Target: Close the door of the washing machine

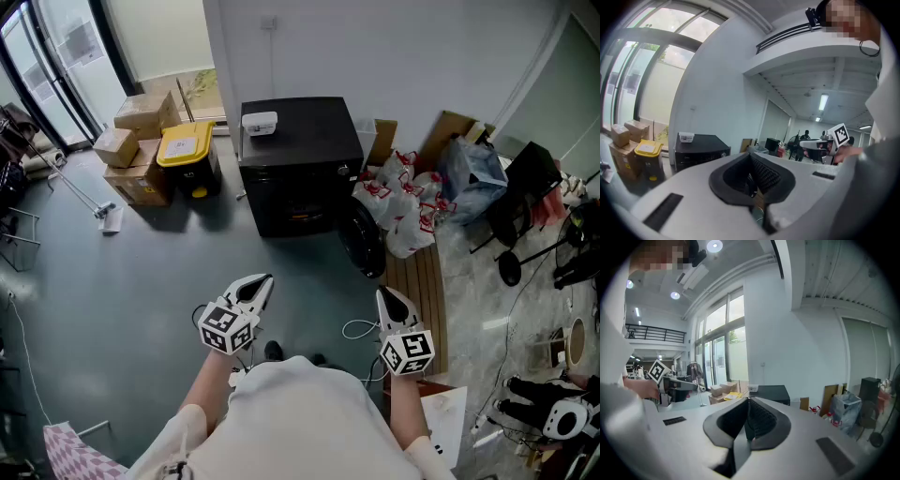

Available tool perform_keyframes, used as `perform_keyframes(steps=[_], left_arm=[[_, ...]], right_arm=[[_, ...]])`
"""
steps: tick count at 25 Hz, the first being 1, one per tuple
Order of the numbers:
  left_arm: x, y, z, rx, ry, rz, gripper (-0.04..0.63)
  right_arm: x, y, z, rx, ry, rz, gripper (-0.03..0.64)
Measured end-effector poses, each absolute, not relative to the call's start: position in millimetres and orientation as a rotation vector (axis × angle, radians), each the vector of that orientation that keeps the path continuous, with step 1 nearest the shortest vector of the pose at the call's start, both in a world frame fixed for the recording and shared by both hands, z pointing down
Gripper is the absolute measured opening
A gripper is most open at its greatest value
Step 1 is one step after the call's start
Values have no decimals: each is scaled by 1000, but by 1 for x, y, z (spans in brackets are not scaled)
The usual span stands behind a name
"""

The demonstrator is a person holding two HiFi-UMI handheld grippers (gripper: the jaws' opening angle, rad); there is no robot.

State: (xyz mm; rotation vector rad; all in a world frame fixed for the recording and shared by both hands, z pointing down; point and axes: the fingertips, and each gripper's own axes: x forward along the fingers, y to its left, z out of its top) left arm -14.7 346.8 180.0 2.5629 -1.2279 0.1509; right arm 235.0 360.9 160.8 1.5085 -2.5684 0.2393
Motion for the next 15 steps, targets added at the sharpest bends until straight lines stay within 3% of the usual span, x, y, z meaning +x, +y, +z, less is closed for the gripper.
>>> perform_keyframes(steps=[15], left_arm=[[-27,343,193,2559,-1228,196,8]], right_arm=[[218,358,171,1530,-2576,295,37]])
